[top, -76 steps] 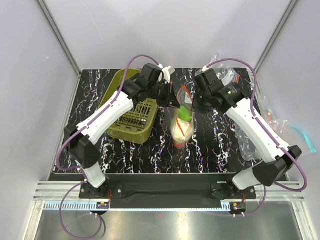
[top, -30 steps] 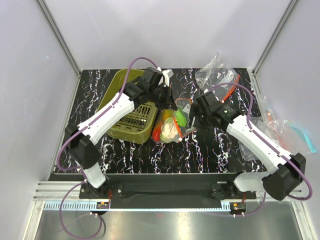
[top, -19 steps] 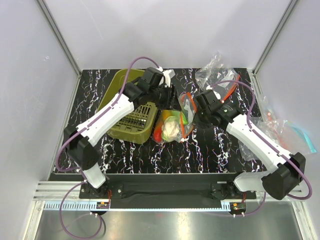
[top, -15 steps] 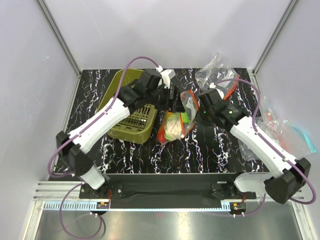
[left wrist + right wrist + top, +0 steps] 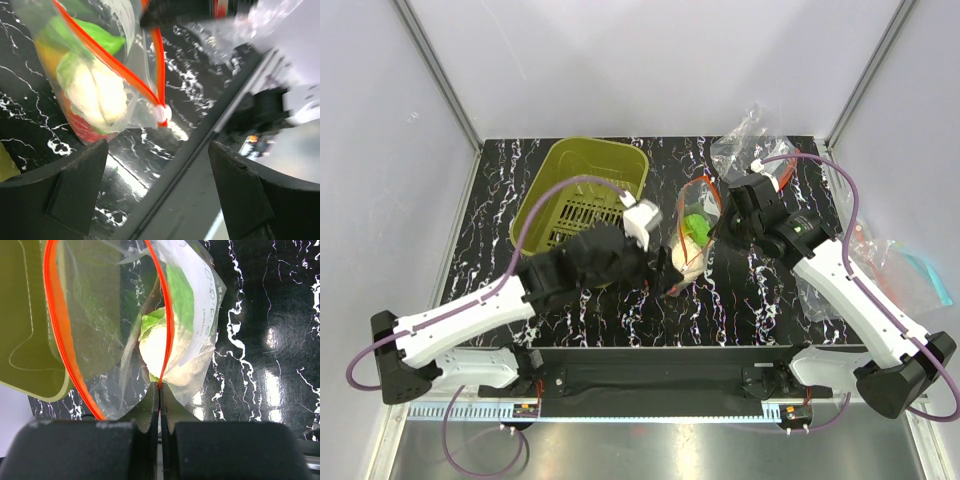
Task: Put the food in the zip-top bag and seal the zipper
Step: Zip the zipper food storage bag at the center of the board.
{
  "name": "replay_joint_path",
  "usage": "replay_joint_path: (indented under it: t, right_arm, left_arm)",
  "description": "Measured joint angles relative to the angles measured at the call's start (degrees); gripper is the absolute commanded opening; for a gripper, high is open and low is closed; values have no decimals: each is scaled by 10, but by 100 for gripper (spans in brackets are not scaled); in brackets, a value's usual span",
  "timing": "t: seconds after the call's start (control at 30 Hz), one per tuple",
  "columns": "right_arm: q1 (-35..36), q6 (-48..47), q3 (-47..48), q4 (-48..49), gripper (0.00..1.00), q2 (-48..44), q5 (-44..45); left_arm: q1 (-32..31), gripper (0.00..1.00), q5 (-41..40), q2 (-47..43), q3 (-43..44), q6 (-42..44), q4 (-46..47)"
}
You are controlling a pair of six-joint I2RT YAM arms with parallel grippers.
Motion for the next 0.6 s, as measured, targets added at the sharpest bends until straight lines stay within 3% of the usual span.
replay_joint_path:
  t: [0.2, 0.6]
  right_arm:
    - [0, 0, 7, -12, 0, 3, 0]
    - [0, 0, 27, -24, 0, 13, -4]
  left_arm:
    - [-75, 88, -112, -3, -99, 64, 96]
    - [-84, 83, -146, 7, -186, 147, 288]
